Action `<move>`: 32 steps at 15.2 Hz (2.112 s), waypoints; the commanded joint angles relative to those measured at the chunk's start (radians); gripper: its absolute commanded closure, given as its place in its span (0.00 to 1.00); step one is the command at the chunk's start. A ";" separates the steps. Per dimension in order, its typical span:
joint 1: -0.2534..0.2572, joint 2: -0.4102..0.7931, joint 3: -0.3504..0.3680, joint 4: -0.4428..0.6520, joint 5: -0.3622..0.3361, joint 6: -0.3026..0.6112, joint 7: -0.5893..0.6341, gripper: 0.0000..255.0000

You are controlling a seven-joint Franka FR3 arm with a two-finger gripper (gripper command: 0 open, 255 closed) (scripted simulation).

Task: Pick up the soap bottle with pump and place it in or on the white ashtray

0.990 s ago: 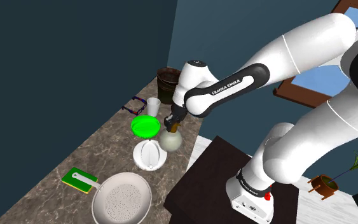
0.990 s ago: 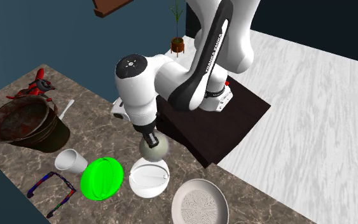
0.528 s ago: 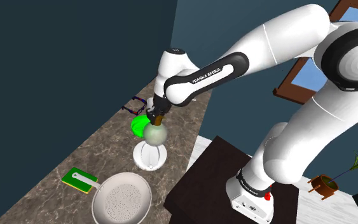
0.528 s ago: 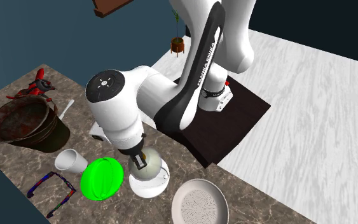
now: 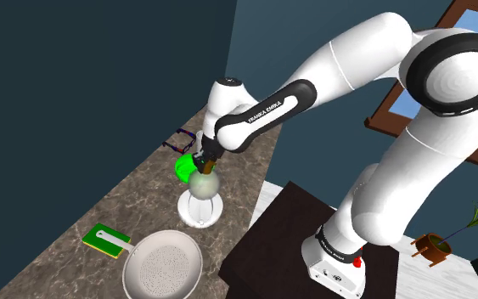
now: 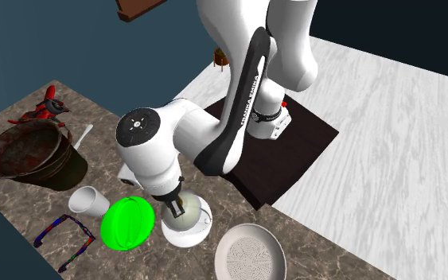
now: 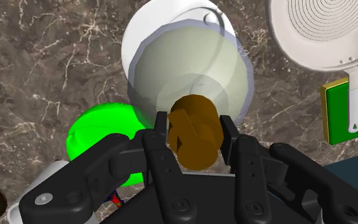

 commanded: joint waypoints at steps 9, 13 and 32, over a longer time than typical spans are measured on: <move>0.003 0.125 -0.004 -0.016 -0.026 0.141 0.018 1.00; 0.006 0.179 -0.010 -0.016 -0.039 0.195 0.027 1.00; -0.002 0.071 0.001 -0.028 -0.014 0.100 0.008 0.00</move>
